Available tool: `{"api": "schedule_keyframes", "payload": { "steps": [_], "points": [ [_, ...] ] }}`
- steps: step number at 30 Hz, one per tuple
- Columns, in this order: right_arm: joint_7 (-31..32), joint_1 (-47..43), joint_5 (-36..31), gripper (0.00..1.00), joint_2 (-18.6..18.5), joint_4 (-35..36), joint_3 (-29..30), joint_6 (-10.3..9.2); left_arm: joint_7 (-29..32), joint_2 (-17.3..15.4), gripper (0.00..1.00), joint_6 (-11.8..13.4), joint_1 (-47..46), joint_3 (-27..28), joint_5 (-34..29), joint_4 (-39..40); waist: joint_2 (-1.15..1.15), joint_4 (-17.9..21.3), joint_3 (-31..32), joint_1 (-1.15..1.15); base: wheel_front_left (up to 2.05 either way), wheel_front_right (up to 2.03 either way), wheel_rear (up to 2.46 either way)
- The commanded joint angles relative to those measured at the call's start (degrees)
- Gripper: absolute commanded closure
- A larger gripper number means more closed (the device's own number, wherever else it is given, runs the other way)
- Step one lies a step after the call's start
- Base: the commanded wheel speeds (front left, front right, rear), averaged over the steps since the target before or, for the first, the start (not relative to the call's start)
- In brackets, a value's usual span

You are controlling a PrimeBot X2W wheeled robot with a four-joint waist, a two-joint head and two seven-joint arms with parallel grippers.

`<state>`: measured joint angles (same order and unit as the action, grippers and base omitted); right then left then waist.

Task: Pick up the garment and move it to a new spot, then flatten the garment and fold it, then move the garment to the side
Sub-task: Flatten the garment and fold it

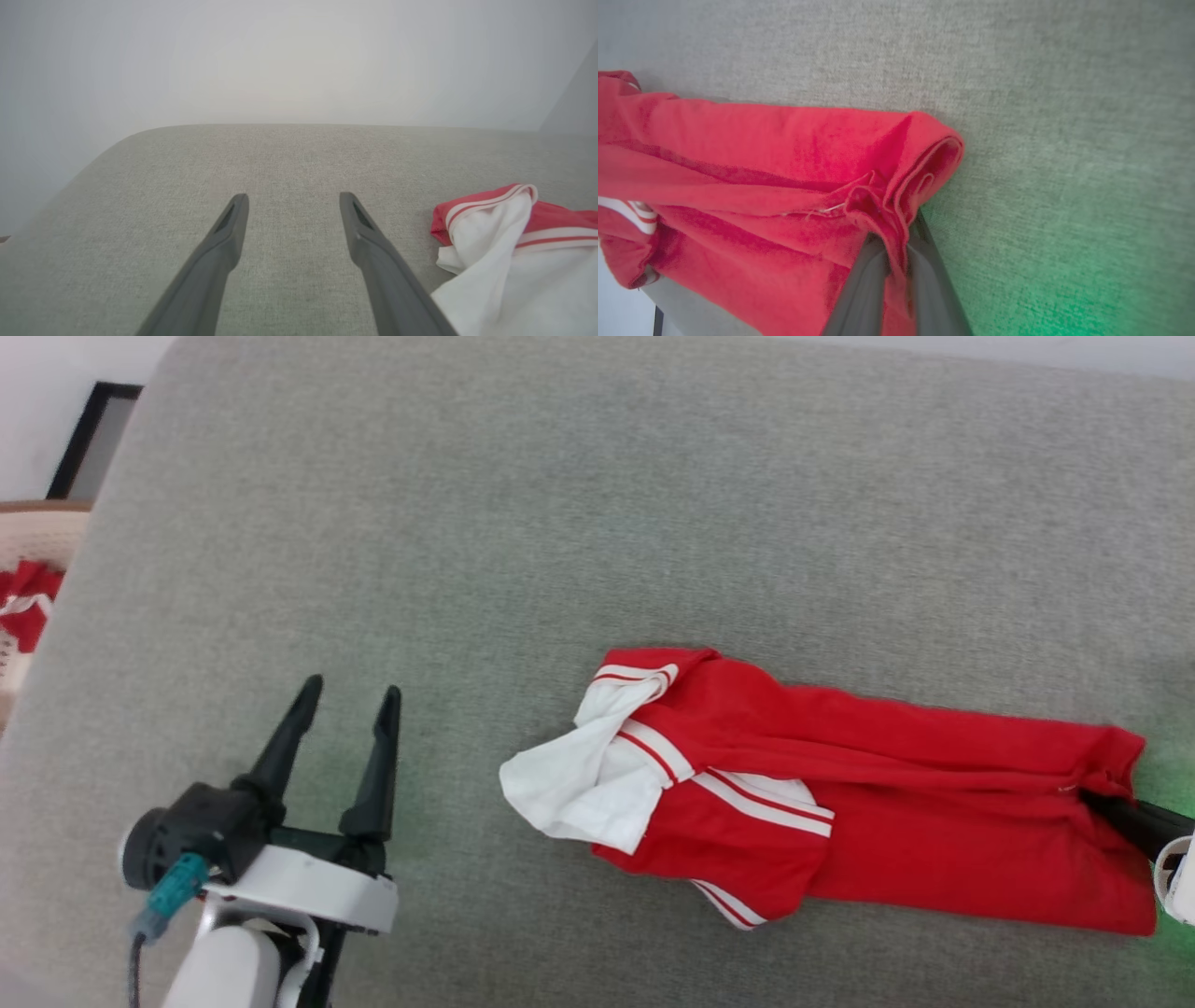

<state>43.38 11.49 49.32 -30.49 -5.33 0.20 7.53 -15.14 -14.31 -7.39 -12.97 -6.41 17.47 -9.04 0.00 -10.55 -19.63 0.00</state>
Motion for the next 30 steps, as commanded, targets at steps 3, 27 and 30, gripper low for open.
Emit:
{"api": "schedule_keyframes", "payload": {
  "steps": [3,27,30],
  "points": [
    [-1.8,0.0,0.3,1.00,0.1,-1.3,2.5,-0.18,0.0,0.1,0.00,-0.1,1.6,2.0,-1.2,1.6,0.00,3.0,-0.1,0.00,0.00,0.00,0.00],
    [-8.9,3.3,0.0,1.00,-11.5,-9.4,13.9,-0.09,0.0,1.0,0.00,-0.1,2.7,3.9,-1.9,4.9,0.00,10.0,-1.3,0.00,0.00,0.00,0.00],
    [-8.1,1.4,2.1,1.00,-11.1,-3.5,10.7,-0.09,0.0,1.6,0.00,-0.1,3.3,3.7,-1.7,4.6,0.00,10.0,-0.6,0.00,0.00,0.00,0.00]
  ]
}}
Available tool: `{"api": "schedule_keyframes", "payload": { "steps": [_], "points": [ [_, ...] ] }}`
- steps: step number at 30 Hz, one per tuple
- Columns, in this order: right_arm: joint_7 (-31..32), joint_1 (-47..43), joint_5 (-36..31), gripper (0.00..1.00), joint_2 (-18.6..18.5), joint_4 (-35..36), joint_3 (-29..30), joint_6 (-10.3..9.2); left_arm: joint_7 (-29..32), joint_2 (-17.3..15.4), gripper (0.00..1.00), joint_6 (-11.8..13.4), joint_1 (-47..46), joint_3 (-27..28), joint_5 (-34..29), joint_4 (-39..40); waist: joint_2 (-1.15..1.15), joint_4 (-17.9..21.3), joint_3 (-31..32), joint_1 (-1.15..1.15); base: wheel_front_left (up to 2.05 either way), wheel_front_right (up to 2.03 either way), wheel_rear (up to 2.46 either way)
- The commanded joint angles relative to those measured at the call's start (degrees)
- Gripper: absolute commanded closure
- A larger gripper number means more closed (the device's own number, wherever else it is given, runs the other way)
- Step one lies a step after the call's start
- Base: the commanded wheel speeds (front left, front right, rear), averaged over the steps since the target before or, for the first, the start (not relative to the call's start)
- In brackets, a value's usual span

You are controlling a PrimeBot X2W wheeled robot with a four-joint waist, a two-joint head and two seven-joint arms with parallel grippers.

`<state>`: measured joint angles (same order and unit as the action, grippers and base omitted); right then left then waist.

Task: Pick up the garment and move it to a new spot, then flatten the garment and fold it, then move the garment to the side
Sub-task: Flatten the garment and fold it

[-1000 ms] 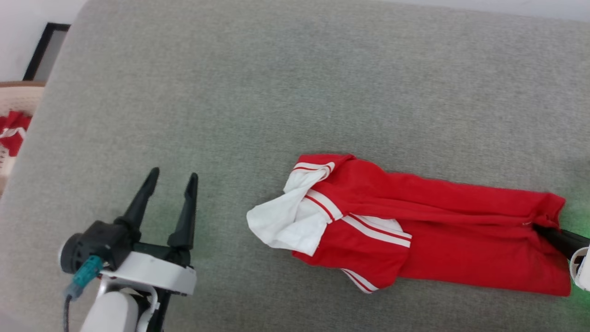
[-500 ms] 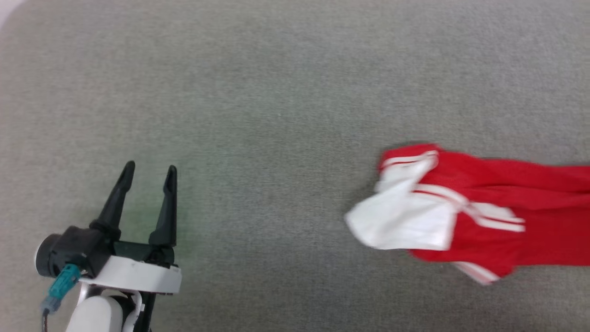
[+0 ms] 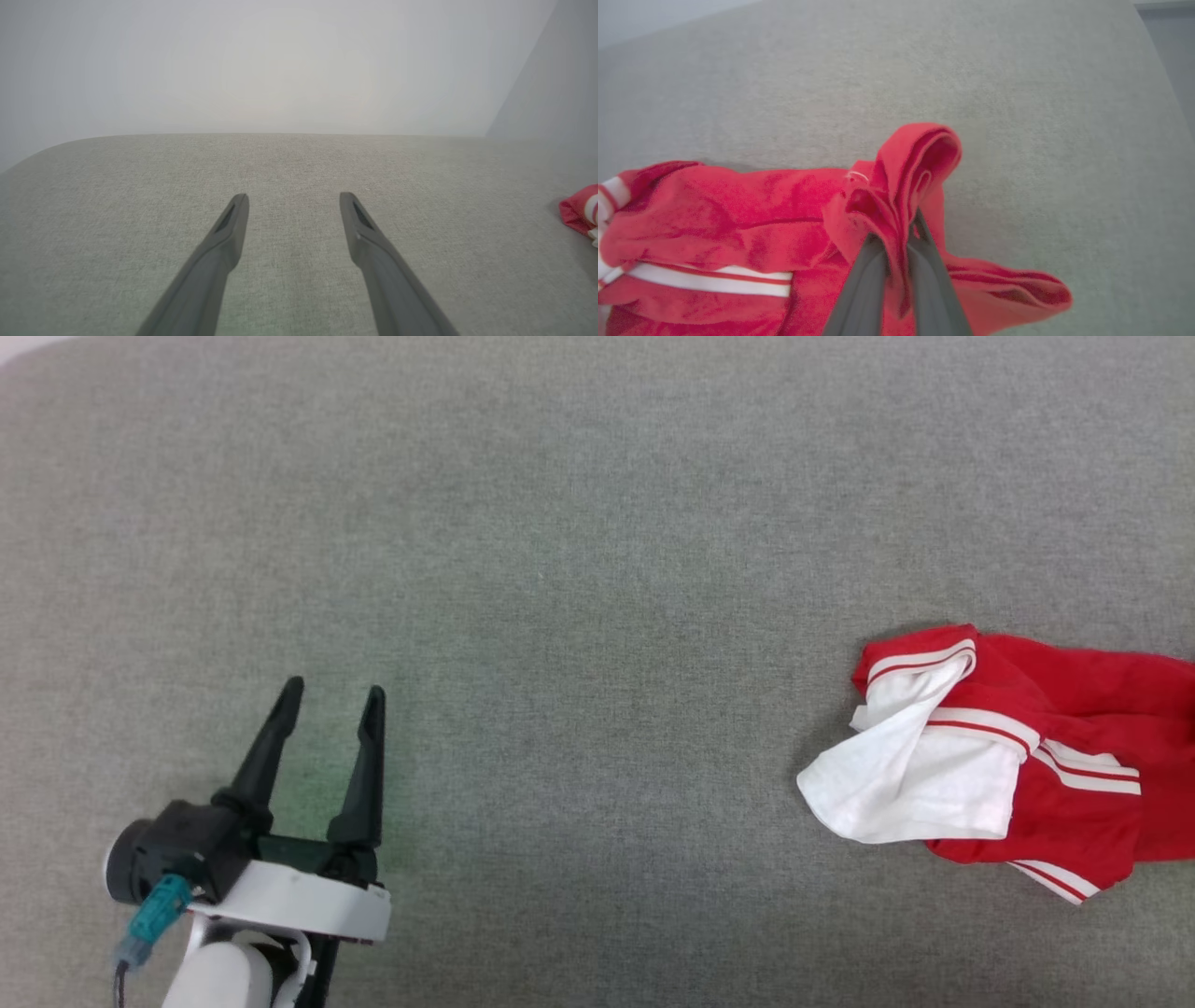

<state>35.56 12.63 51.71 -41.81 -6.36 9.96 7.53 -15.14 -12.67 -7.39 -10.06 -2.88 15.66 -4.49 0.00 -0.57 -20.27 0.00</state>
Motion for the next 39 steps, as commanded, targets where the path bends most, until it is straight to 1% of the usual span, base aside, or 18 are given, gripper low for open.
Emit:
{"api": "schedule_keyframes", "payload": {
  "steps": [1,4,5,8,12,13,16,19,23,25,28,33,39],
  "points": [
    [0.1,-0.6,0.0,1.00,0.1,0.3,-0.3,-0.09,0.0,0.1,0.00,-0.1,0.5,0.0,0.2,0.0,0.00,-0.1,0.3,0.00,0.00,0.00,0.00],
    [1.5,-3.0,2.0,1.00,-0.2,8.5,-3.9,-0.09,0.0,0.8,0.00,-0.1,1.0,-0.1,0.4,-0.1,0.00,-0.5,0.8,0.00,0.00,0.00,0.00],
    [2.2,-4.0,2.9,1.00,0.0,13.7,-6.1,-0.09,0.0,1.2,0.00,-0.1,1.1,-0.4,0.7,-0.1,0.00,-0.8,1.0,0.00,0.00,0.00,0.00],
    [4.0,-4.4,2.6,1.00,0.7,20.3,-10.0,-0.09,0.0,2.0,0.00,-0.1,1.5,-0.8,1.1,-0.2,0.00,-1.4,1.3,0.00,0.00,0.00,0.00],
    [6.3,-1.1,1.0,1.00,2.1,25.0,-16.0,-0.09,0.0,2.9,0.00,-0.1,1.5,-1.7,1.4,-0.6,0.00,-2.5,1.1,0.00,0.00,0.00,0.00],
    [6.3,-1.1,1.0,1.00,2.1,25.0,-16.0,-0.09,0.0,2.9,0.00,-0.1,1.5,-1.7,1.4,-0.6,0.00,-2.5,1.1,0.00,0.00,0.00,0.00],
    [7.3,2.3,-0.3,1.00,4.1,26.2,-20.7,-0.09,0.0,3.1,0.00,-0.1,1.2,-1.9,1.7,-0.7,0.00,-3.3,0.7,0.00,0.00,0.00,0.00],
    [7.6,6.2,-1.8,1.00,6.1,25.4,-24.5,-0.09,0.0,3.5,0.00,-0.1,0.8,-2.5,1.9,-0.9,0.00,-4.0,0.2,0.00,0.00,0.00,0.00],
    [8.1,9.3,-3.5,1.00,7.1,22.1,-28.7,-0.09,0.0,3.8,0.00,-0.1,0.1,-3.3,2.3,-1.2,0.00,-5.3,-0.5,0.00,0.00,0.00,0.00],
    [8.3,10.1,-4.5,1.00,6.8,19.9,-30.7,-0.09,0.0,3.9,0.00,-0.1,-0.3,-3.6,2.5,-1.2,0.00,-5.8,-1.0,0.00,0.00,0.00,0.00],
    [7.0,10.8,-5.5,1.00,6.4,16.2,-33.1,-0.09,0.0,4.1,0.00,-0.1,-0.6,-3.7,2.5,-1.5,0.00,-6.2,-1.5,0.00,0.00,0.00,0.00],
    [3.6,12.1,-8.0,1.00,5.6,10.5,-36.7,-0.09,0.0,4.5,0.00,-0.1,-1.2,-4.1,2.9,-1.8,0.00,-6.5,-1.9,0.00,0.00,0.00,0.00],
    [0.2,13.7,-7.8,1.00,5.6,6.1,-40.4,-0.12,0.0,4.1,0.00,-0.1,-1.2,-4.0,3.2,-2.1,0.00,-5.6,-1.3,0.00,0.00,0.00,0.00]
  ]
}}
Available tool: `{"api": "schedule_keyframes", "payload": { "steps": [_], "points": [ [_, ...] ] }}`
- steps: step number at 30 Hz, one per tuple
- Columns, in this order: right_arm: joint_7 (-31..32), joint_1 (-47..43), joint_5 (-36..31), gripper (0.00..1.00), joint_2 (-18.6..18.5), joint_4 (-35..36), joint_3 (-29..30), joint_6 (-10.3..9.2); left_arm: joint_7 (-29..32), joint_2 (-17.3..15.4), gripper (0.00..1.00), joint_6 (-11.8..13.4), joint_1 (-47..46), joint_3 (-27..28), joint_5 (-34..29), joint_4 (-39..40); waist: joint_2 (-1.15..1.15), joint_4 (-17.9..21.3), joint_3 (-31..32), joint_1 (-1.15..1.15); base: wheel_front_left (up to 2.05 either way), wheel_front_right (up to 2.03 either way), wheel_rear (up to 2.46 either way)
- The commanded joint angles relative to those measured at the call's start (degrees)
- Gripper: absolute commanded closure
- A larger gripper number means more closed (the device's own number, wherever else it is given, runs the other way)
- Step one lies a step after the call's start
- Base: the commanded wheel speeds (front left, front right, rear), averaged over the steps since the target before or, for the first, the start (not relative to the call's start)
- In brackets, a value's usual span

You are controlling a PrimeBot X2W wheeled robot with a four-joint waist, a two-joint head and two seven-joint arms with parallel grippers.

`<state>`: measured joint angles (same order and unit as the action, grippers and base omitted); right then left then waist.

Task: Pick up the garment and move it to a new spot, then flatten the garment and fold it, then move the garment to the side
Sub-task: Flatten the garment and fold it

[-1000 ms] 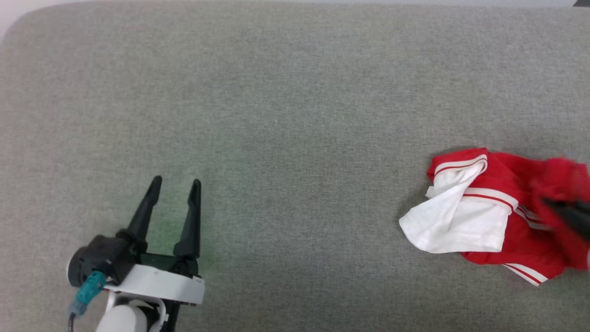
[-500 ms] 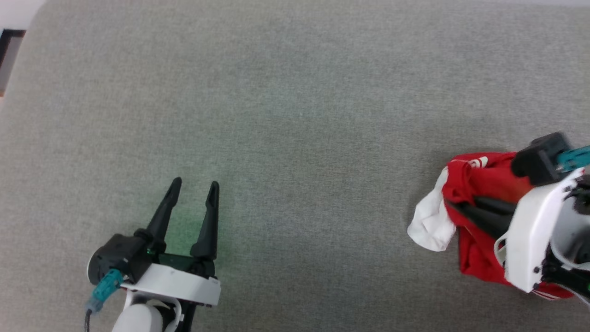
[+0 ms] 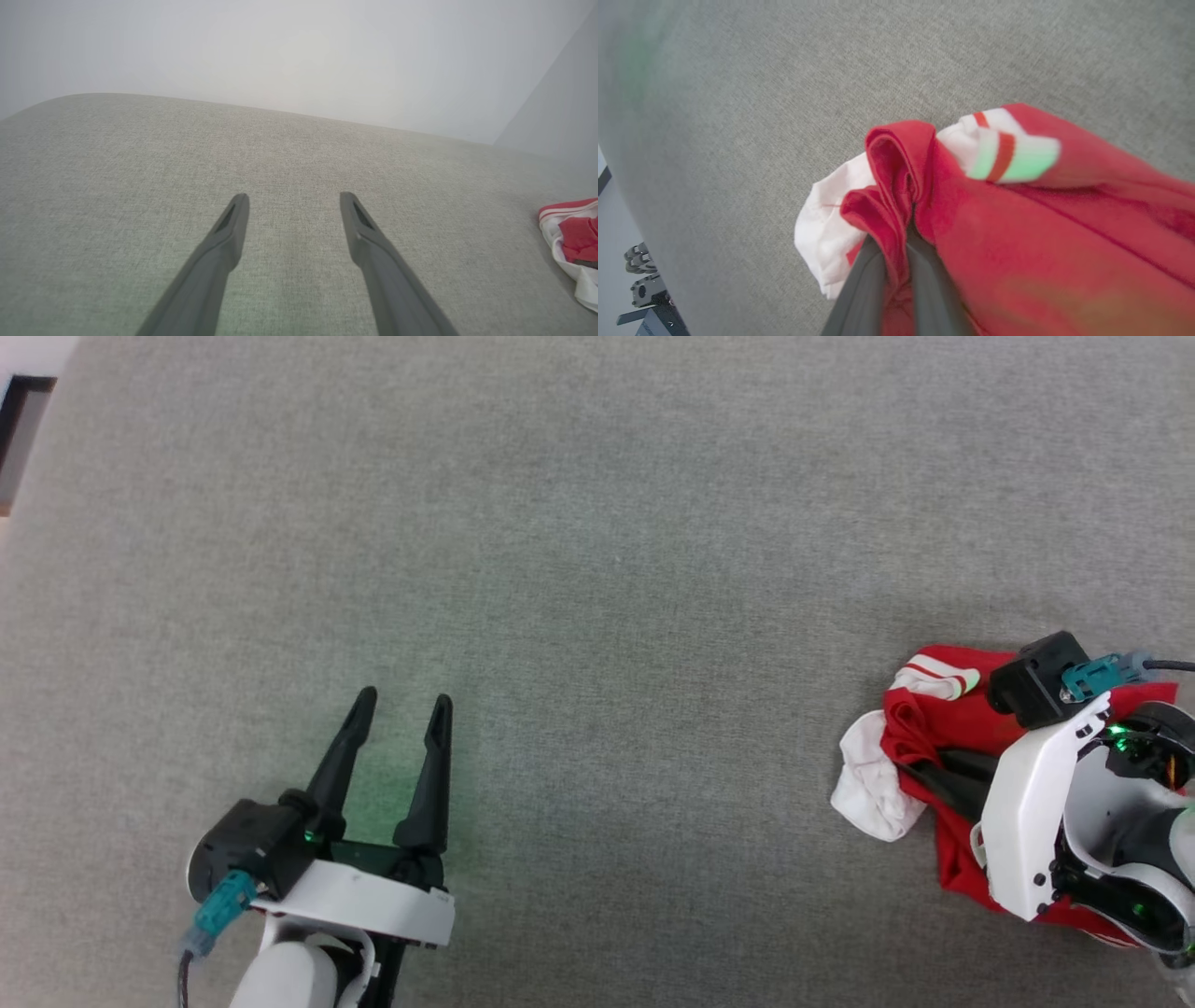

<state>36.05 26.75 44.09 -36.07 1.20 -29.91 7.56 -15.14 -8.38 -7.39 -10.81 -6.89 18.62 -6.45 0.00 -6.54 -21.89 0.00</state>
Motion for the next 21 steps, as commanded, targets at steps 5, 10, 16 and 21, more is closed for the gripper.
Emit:
{"api": "schedule_keyframes", "payload": {
  "steps": [5,10,16,21],
  "points": [
    [-3.3,0.3,3.0,0.00,0.2,-1.7,-0.9,-0.15,0.0,-0.9,0.00,-0.1,0.2,-0.1,0.4,-0.2,0.00,2.0,1.8,0.00,0.00,0.00,0.00],
    [-5.4,-0.5,6.1,0.00,-0.9,0.4,1.1,-0.14,0.0,-1.7,0.00,-0.1,1.1,0.4,0.9,0.1,0.00,4.3,3.7,0.00,0.00,0.00,0.00],
    [-8.1,-1.9,8.6,0.00,-1.8,1.3,6.4,-0.13,0.0,-2.3,0.00,-0.1,1.7,0.0,1.0,0.2,0.00,6.8,5.2,0.00,0.00,0.00,0.00],
    [-11.6,-3.1,11.0,0.00,-0.9,0.0,9.6,-0.13,0.0,-2.6,0.00,-0.1,1.9,-0.6,1.4,-0.5,0.00,8.5,6.3,0.00,0.00,0.00,0.00]
  ]
}}
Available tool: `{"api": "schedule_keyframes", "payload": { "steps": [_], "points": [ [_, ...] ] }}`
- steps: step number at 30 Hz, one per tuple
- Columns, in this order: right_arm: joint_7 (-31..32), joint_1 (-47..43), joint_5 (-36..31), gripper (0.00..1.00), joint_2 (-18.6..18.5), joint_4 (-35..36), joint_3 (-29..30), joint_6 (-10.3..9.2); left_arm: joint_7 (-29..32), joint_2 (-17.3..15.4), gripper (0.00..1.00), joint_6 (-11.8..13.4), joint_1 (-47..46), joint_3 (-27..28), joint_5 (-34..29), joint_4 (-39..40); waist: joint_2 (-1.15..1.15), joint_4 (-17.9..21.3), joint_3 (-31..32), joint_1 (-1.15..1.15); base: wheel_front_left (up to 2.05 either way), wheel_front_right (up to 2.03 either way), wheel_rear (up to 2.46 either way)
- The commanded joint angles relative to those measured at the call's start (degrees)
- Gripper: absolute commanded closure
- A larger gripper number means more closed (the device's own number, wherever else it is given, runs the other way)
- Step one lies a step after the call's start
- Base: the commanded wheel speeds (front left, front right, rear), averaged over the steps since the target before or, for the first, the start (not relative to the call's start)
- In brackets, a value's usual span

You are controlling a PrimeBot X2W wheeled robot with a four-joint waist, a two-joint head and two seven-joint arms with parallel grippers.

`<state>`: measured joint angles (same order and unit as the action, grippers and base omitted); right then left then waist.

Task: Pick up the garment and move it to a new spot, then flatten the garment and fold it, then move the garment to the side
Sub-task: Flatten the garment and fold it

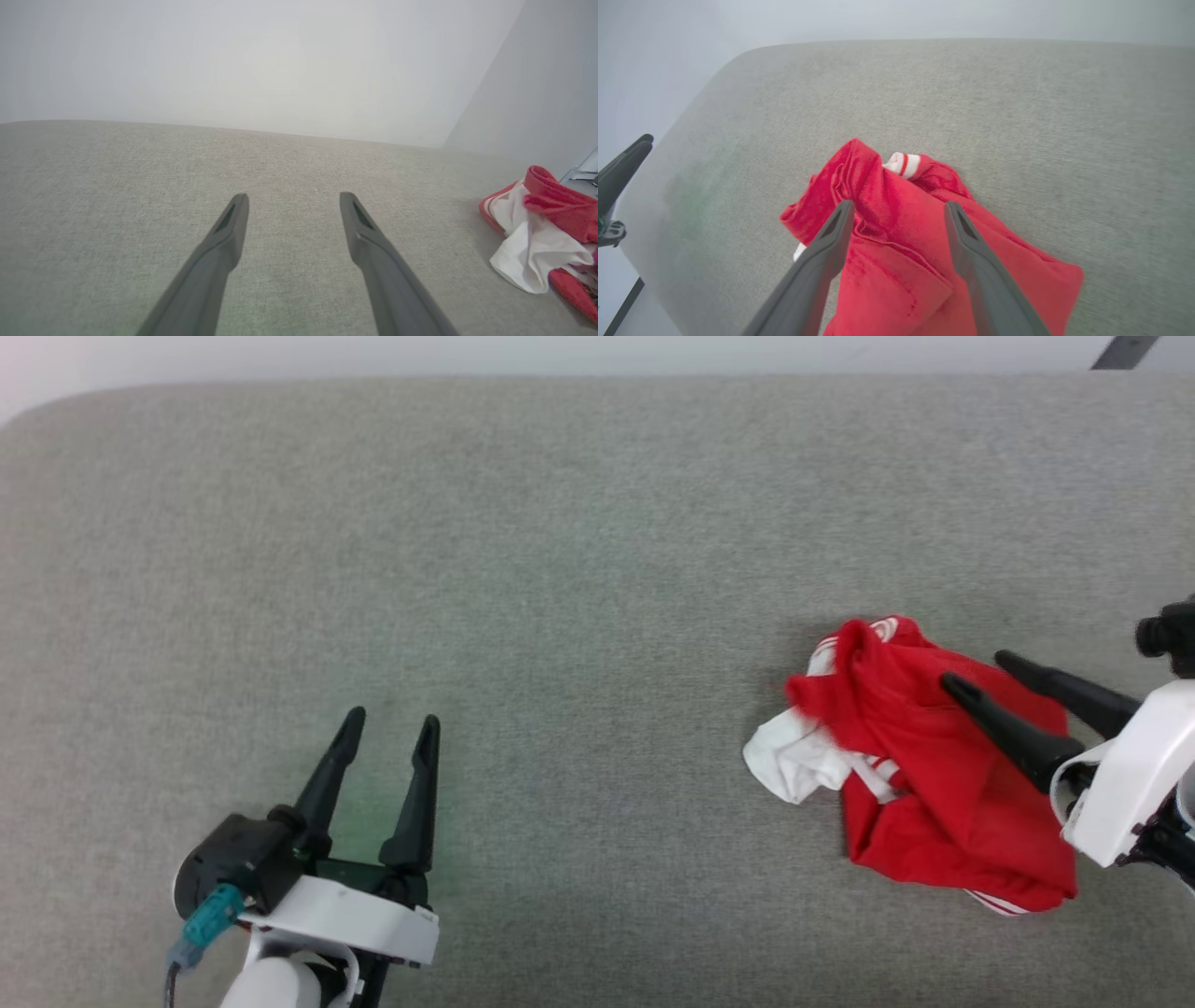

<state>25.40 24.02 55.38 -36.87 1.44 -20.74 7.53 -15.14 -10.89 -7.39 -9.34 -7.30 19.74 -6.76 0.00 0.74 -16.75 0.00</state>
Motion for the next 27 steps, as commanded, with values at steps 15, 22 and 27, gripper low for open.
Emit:
{"api": "schedule_keyframes", "payload": {
  "steps": [15,22,27],
  "points": [
    [-20.7,-3.4,-2.9,0.00,-0.8,-9.7,1.1,-0.09,0.0,-0.5,0.00,-0.1,2.8,1.2,0.2,-1.4,0.00,4.1,5.8,0.00,0.00,0.00,0.00],
    [-36.3,-5.3,-8.0,0.00,1.7,-15.6,0.2,-0.09,0.0,1.3,0.00,-0.1,6.5,6.1,-2.2,-1.3,0.00,4.6,8.4,0.00,0.00,0.00,0.00],
    [-39.8,-6.9,-10.7,0.00,3.8,-17.8,1.9,-0.09,0.0,1.9,0.00,-0.1,9.1,7.8,-3.2,-0.2,0.00,4.7,9.6,0.00,0.00,0.00,0.00]
  ]
}}
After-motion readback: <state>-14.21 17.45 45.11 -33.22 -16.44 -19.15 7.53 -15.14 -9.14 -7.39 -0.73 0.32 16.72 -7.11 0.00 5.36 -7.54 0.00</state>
